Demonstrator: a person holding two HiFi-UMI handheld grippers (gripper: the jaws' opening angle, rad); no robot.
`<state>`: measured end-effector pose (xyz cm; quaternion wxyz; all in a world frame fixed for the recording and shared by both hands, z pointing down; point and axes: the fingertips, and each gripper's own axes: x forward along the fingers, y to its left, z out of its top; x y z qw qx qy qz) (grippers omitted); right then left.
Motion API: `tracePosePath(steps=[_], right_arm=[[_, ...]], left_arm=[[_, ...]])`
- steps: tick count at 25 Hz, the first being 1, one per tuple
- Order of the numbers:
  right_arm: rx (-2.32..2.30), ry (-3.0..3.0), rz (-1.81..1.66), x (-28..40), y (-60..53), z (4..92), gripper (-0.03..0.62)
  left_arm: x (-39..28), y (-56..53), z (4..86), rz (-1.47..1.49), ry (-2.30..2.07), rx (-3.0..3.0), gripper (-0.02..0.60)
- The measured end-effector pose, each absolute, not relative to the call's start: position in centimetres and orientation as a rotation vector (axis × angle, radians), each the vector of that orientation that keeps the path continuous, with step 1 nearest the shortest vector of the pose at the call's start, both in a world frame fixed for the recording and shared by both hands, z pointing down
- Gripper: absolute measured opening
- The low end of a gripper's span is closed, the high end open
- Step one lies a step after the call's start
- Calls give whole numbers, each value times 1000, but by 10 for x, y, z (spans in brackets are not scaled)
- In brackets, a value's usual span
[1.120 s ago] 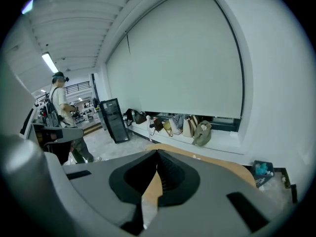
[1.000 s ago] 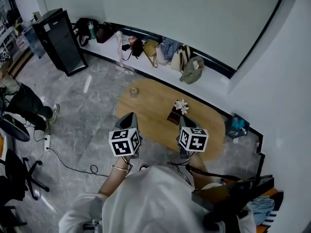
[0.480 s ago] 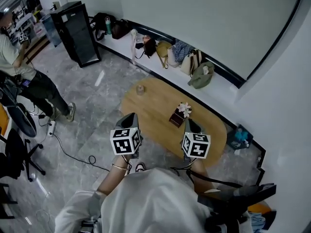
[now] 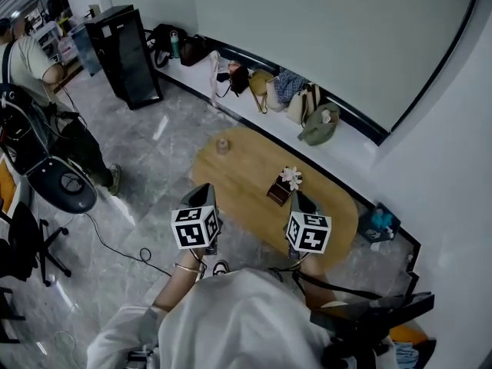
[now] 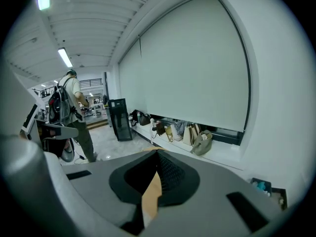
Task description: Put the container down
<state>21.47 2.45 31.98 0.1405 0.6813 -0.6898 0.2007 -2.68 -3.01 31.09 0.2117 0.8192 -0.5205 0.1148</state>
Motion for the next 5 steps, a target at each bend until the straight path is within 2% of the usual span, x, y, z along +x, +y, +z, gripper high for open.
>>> tracePosePath(steps=[5], right_arm=[[1971, -1997, 598, 211, 24, 320, 23]], left_arm=[[-29, -31, 310, 297, -1437, 2259, 8]])
